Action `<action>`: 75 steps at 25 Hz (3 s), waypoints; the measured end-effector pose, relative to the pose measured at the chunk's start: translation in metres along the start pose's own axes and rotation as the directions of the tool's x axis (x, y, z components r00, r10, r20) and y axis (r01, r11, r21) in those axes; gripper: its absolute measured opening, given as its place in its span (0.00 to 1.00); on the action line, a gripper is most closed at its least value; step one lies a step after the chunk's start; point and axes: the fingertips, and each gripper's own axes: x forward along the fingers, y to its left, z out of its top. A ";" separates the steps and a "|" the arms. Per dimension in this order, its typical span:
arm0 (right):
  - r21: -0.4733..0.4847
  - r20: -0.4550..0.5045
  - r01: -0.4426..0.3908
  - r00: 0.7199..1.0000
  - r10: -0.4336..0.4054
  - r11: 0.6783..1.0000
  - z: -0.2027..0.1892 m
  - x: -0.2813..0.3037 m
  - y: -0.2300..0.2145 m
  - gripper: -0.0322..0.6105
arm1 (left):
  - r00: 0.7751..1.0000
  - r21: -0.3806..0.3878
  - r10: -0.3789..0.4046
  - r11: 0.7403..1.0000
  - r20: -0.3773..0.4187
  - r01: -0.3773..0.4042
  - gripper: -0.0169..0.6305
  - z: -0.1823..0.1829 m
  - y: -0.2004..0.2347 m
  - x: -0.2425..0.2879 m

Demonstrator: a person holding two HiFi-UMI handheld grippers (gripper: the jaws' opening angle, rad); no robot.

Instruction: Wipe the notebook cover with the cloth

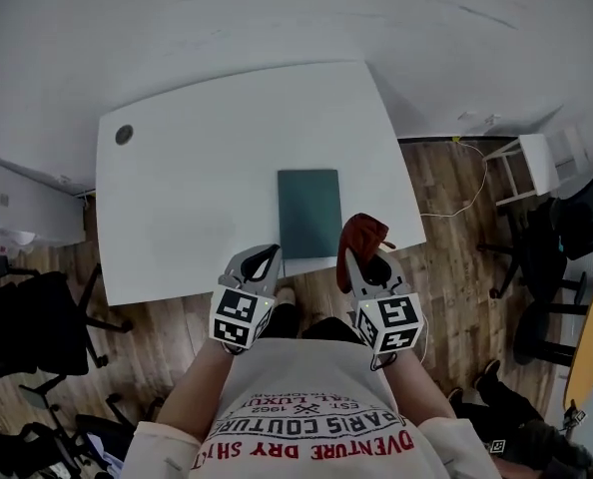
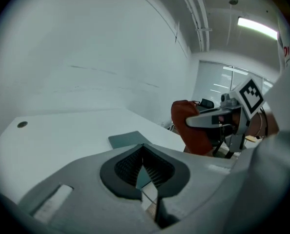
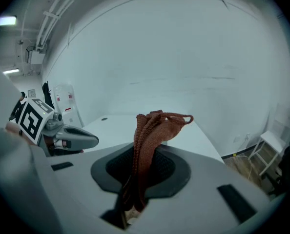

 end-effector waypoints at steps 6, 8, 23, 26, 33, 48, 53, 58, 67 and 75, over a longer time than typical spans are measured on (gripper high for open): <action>0.027 -0.077 -0.043 0.996 0.045 0.999 -0.016 0.035 0.003 0.17 | 0.988 -0.088 -0.048 0.996 -0.146 0.035 0.04 -0.058 0.007 0.038; 0.035 -0.108 -0.058 0.992 0.061 0.998 -0.024 0.045 0.002 0.17 | 0.980 -0.126 -0.075 0.991 -0.185 0.052 0.04 -0.072 0.006 0.052; 0.010 -0.181 -0.188 0.966 0.187 0.982 -0.030 0.105 0.018 0.17 | 0.952 -0.298 -0.111 0.954 -0.284 0.023 0.04 -0.103 0.010 0.078; -0.025 -0.184 -0.218 0.960 0.210 0.976 -0.023 0.131 0.024 0.17 | 0.953 -0.321 -0.101 0.947 -0.287 0.003 0.04 -0.103 0.010 0.080; 0.002 -0.214 -0.250 0.946 0.244 0.968 -0.007 0.198 0.037 0.17 | 0.962 -0.395 -0.088 0.919 -0.260 -0.022 0.04 -0.103 0.010 0.077; -0.001 -0.351 -0.292 0.896 0.272 0.957 -0.034 0.252 0.035 0.17 | 0.954 -0.381 -0.024 0.920 -0.300 -0.096 0.04 -0.103 0.017 0.080; 0.077 -0.361 -0.235 0.899 0.247 0.969 -0.036 0.248 0.010 0.17 | 0.940 -0.358 -0.015 0.926 -0.341 -0.115 0.04 -0.104 0.014 0.082; 0.084 -0.360 -0.197 0.908 0.214 0.977 -0.040 0.237 -0.018 0.18 | 0.937 -0.437 -0.064 0.894 -0.342 -0.098 0.04 -0.107 0.014 0.080; 0.031 -0.366 -0.129 0.921 0.131 0.991 -0.048 0.211 -0.066 0.18 | 0.938 -0.450 -0.084 0.889 -0.335 -0.081 0.04 -0.106 0.014 0.080; 0.022 -0.394 -0.013 0.919 0.021 1.000 -0.057 0.184 -0.105 0.17 | 0.928 -0.340 -0.073 0.939 -0.364 -0.060 0.04 -0.106 0.010 0.080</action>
